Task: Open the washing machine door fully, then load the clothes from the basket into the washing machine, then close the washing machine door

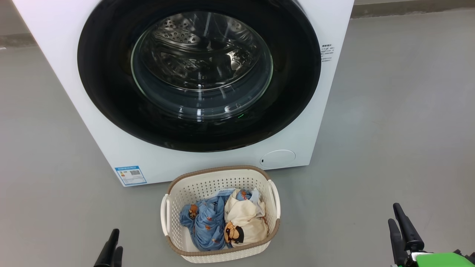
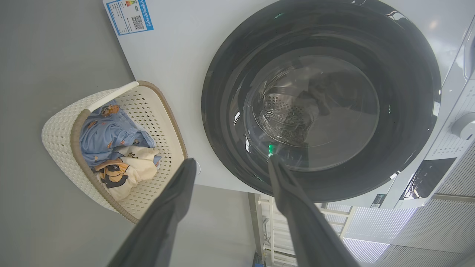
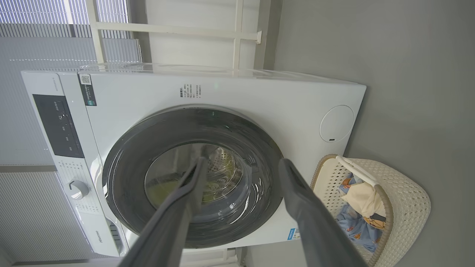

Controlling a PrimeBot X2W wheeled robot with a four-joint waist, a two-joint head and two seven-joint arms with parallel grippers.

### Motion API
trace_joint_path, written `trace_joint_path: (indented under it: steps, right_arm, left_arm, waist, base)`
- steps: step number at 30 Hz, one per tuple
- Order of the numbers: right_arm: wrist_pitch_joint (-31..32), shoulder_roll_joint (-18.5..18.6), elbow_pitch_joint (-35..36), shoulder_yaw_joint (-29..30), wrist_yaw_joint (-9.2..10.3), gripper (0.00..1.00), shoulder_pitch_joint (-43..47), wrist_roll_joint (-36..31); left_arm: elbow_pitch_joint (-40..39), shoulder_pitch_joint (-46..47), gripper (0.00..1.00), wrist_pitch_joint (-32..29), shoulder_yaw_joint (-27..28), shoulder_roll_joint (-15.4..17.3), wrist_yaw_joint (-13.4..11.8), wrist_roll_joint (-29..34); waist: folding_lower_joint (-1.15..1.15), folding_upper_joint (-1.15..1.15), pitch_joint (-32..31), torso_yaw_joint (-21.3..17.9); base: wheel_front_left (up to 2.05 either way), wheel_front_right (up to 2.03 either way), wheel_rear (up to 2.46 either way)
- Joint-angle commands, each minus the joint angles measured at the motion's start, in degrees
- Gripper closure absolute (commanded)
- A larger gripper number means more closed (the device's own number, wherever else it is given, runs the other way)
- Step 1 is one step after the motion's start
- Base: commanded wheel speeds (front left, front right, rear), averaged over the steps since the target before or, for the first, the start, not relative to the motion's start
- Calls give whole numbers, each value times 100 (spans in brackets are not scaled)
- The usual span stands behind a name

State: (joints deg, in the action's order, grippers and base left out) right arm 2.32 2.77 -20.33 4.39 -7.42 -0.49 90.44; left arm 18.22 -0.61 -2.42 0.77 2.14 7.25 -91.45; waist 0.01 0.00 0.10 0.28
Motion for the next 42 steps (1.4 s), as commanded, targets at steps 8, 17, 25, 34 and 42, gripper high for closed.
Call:
trace_joint_path:
  steps: [8,17,25,34,42]
  right_arm:
    - [-169,101,238,-124,-1,0,-251,-686]
    - [-309,106,255,-189,-2,0,-309,-1410]
    - [-418,121,232,-267,-2,0,-354,-1899]
    - [-558,151,195,-368,-3,0,-432,-2632]
    - [-683,159,159,-470,-3,0,-478,-3194]
  left_arm:
    - [-271,195,0,172,19,154,8,615]
    - [-405,209,0,312,14,168,10,1414]
    - [-480,208,0,422,-23,186,11,1997]
    - [-518,248,0,563,-72,251,12,2789]
    - [-588,248,0,688,-151,268,14,3314]
  waist:
    - [-1,0,13,17]
    - [-1,0,29,46]
    - [-1,0,36,64]
    - [-1,0,65,87]
    - [-1,0,51,101]
  base:
    - [0,0,0]
    - [0,0,0]
    - [0,0,0]
    - [0,0,0]
    - [0,0,0]
